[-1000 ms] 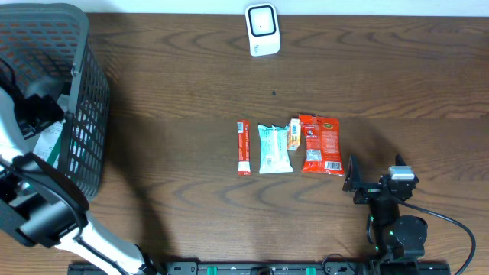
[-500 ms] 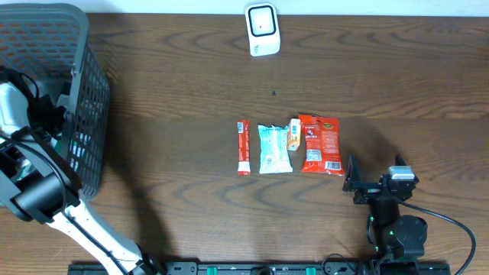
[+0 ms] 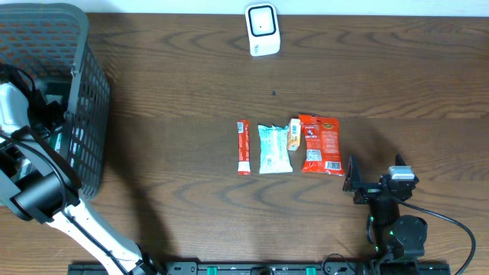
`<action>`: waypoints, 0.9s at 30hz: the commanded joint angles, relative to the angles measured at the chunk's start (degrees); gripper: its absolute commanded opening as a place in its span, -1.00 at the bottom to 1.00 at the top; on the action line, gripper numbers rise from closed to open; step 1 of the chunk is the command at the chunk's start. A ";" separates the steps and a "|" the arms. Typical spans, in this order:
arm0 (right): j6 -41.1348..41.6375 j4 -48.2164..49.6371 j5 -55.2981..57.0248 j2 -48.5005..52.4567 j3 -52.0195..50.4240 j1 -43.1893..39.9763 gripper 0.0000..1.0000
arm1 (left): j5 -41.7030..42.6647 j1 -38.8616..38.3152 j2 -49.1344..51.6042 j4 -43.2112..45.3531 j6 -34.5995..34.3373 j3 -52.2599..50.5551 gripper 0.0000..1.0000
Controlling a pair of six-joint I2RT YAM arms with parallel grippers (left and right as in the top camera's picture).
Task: Scan the item barcode
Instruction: 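Move the left gripper back into the basket toward the green packs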
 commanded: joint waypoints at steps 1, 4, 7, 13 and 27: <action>0.94 -0.17 0.55 -0.24 -0.04 -0.31 0.99 | -2.71 0.00 -0.22 1.27 -5.62 0.57 0.84; 0.94 -0.17 0.55 -0.24 -0.04 -0.31 0.99 | -2.60 -0.02 -2.71 2.23 -5.31 1.70 0.86; 0.92 -0.17 0.55 -0.24 -0.04 -0.31 0.99 | -2.43 -0.02 -5.68 2.93 -2.32 1.79 0.87; 0.92 -0.17 0.55 -0.24 -0.04 -0.31 0.99 | -2.25 -0.02 -6.82 -2.16 4.63 1.16 0.96; 0.92 -0.17 0.55 -0.24 -0.04 -0.31 0.99 | -2.08 0.00 -6.10 4.35 8.68 -11.10 0.96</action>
